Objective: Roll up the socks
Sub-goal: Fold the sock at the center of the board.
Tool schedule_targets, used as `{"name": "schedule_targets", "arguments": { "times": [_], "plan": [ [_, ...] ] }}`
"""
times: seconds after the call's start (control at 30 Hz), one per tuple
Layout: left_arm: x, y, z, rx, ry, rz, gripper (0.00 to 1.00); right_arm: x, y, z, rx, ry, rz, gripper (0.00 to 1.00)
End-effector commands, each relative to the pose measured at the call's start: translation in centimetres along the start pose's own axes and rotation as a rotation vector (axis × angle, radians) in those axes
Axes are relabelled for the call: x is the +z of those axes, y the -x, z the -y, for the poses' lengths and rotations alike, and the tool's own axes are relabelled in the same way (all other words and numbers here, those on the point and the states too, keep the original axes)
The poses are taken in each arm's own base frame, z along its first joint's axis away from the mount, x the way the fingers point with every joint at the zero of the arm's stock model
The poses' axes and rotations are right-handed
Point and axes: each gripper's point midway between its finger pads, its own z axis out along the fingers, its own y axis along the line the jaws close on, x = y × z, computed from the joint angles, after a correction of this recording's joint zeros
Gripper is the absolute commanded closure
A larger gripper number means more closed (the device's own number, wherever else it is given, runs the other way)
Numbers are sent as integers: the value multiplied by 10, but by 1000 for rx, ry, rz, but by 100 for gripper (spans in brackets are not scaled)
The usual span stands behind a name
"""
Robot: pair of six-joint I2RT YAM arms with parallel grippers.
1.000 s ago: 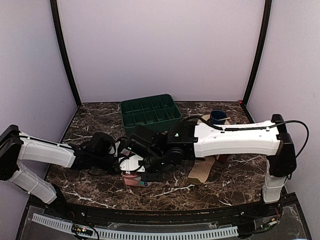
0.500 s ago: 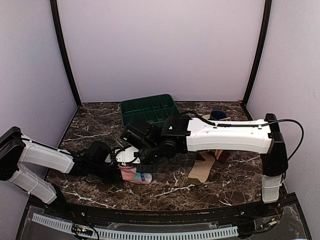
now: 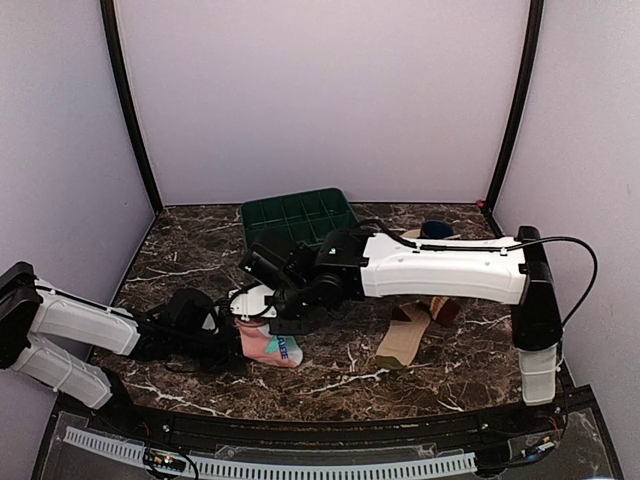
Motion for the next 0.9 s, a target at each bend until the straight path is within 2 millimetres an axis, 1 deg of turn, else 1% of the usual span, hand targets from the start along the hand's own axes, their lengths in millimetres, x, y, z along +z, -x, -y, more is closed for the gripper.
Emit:
{"name": "schedule_targets", "arguments": {
  "times": [0.0, 0.07, 0.13, 0.23, 0.3, 0.4, 0.53, 0.6, 0.7, 0.87],
  "plan": [
    [-12, 9, 4, -26, -24, 80, 100, -1, 11, 24, -9, -77, 36, 100],
    [-18, 15, 2, -29, -14, 122, 100, -1, 11, 29, -20, -95, 34, 100],
    [-27, 24, 2, -29, -7, 187, 99, -1, 12, 32, -27, -107, 37, 100],
    [-36, 37, 10, -15, -51, 265, 96, -2, 15, 35, -36, -118, 48, 100],
    [-38, 41, 16, -8, -77, 280, 94, -2, 17, 36, -38, -122, 53, 100],
    [-31, 42, 22, -1, -107, 243, 94, -2, 18, 37, -44, -128, 57, 100],
    [-14, 35, 24, -15, -116, 164, 94, -3, 19, 38, -51, -133, 63, 100],
    [-9, 34, 26, -28, -134, 149, 94, -2, 18, 38, -53, -135, 67, 100],
    [-4, 35, 29, -43, -155, 142, 94, 0, 17, 40, -55, -139, 68, 100],
    [-2, 37, 32, -56, -187, 141, 94, 5, 15, 49, -56, -154, 75, 100]
  ]
}}
